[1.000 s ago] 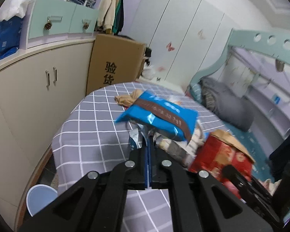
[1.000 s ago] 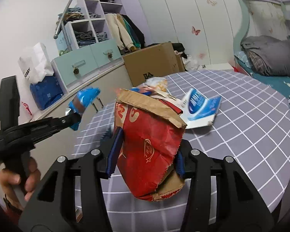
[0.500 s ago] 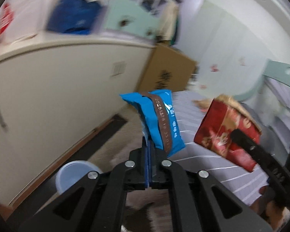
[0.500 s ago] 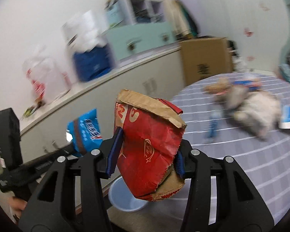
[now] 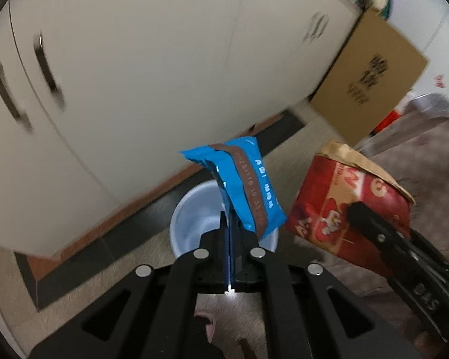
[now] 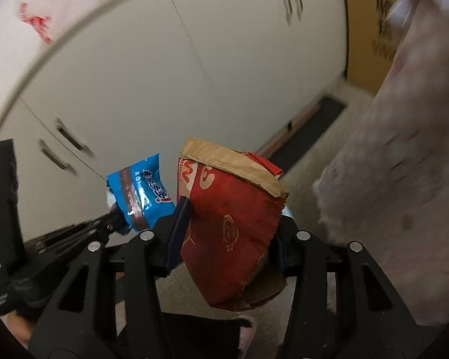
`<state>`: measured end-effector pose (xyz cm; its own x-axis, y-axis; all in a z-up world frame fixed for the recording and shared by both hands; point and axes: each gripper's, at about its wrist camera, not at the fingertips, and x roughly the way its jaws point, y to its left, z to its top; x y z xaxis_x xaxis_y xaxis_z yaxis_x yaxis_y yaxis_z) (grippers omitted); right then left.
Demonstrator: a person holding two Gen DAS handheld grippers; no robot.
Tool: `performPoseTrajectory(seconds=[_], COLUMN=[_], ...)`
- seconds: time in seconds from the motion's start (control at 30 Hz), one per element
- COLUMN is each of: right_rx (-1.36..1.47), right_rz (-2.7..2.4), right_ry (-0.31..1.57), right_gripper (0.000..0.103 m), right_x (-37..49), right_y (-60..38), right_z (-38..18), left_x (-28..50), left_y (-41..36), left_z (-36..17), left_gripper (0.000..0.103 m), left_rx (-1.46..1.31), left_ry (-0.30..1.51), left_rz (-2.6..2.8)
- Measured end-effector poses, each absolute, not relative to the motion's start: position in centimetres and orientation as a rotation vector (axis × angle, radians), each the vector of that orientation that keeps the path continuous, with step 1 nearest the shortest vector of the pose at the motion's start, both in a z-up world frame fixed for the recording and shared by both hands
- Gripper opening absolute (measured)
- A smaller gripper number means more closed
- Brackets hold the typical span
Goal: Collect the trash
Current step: 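Carry both items over the wastebasket and open both tools to drop them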
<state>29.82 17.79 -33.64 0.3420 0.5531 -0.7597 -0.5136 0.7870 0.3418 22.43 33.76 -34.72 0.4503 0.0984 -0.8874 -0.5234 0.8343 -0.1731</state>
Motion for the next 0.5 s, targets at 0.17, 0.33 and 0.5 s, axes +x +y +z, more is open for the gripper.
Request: performPoseTrajectory(seconds=[0.17, 0.33, 0.5], right_rx=[0.123, 0.128, 0.053], right_rz=[0.686, 0.655, 0.606], right_ry=[1.107, 1.150, 1.120], right_gripper=[0.066, 0.066, 0.069], right_x=[32.6, 33.8, 32.3], right_y=[19.9, 20.0, 19.8], right_z=[-38.7, -40.9, -41.4], left_x=[24.2, 24.8, 24.9], left_y=[34.6, 35.3, 35.2], left_z=[-37.9, -40.8, -42.9], left_gripper=[0.001, 0.001, 0.001], left_rx=[-0.478, -0.478, -0.477], left_ry=[1.114, 1.156, 1.187], left_rz=[0.431, 0.448, 0.428])
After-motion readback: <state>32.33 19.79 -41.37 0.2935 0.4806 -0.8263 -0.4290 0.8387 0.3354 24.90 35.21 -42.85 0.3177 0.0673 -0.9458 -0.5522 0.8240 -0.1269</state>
